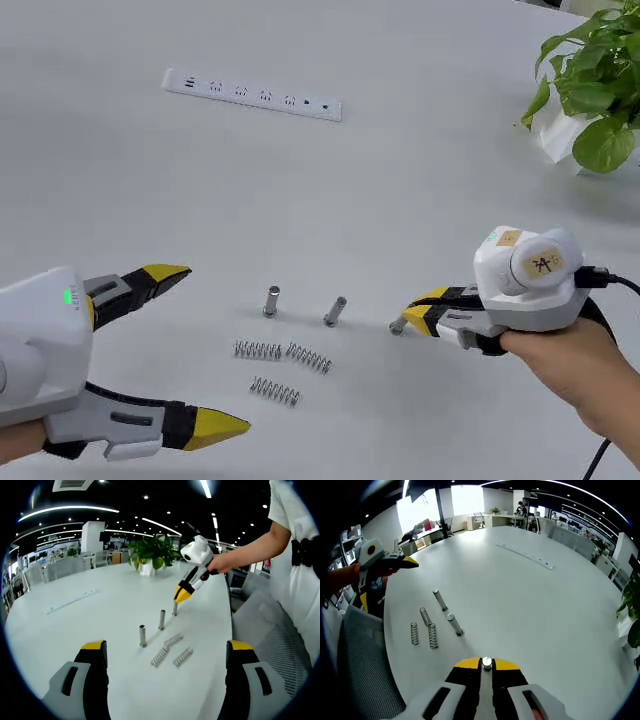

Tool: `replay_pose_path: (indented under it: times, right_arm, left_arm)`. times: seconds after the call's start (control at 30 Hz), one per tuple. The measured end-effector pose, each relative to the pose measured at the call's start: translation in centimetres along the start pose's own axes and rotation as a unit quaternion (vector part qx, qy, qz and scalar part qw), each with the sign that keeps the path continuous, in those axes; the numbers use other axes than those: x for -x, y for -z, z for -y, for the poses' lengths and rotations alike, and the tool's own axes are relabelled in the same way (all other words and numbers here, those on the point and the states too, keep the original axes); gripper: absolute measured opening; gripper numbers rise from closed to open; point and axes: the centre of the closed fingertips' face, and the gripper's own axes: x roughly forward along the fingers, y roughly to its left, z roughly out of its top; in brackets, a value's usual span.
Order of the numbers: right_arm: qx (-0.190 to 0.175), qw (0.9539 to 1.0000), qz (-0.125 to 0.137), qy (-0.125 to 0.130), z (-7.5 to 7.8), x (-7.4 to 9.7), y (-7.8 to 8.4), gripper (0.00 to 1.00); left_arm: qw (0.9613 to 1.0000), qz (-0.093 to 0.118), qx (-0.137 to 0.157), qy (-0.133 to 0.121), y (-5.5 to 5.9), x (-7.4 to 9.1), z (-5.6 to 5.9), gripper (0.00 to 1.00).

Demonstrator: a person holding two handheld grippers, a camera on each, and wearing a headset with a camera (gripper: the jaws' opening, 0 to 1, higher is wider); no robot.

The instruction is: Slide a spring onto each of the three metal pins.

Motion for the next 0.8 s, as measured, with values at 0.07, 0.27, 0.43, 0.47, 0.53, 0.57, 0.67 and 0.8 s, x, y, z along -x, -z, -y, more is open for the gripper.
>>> replay_pose_path:
  times: [0.07,0.27,0.43,0.47,0.53,0.57,0.67,0.8]
  right_arm:
    - [0.000,1.0000,0.001,0.000,-0.07,-0.04,-0.06,0.05]
    - [0.005,1.0000,0.002,0.002,-0.25,-0.06,-0.15,0.05]
    - [0.003,1.0000,0.003,0.003,-0.38,0.00,-0.10,0.05]
    - [0.003,1.0000,0.003,0.002,-0.41,0.01,-0.09,0.05]
    - [0.006,1.0000,0.004,0.003,-0.37,0.05,-0.07,0.05]
    - [0.006,1.0000,0.004,0.003,-0.35,0.05,-0.04,0.05]
    - [0.005,1.0000,0.005,0.001,-0.45,0.01,-0.05,0.05]
    - [0.008,1.0000,0.002,0.001,-0.54,-0.14,0.07,0.05]
  left_arm:
    - [1.0000,0.000,0.000,0.000,-0.03,-0.01,0.03,0.98]
    - [1.0000,0.000,0.001,0.000,0.02,-0.01,0.04,0.98]
    - [1.0000,-0.001,0.001,0.001,0.01,-0.06,0.05,0.98]
    - [1.0000,-0.001,0.001,0.001,0.01,-0.07,0.06,0.98]
    - [1.0000,0.000,0.002,0.001,0.01,-0.10,0.04,0.98]
    - [1.0000,0.000,0.002,0.001,0.00,-0.11,0.04,0.98]
    - [1.0000,0.001,0.003,0.001,-0.03,-0.14,0.06,0.98]
    - [1.0000,0.002,0.003,0.001,-0.04,-0.13,0.04,0.98]
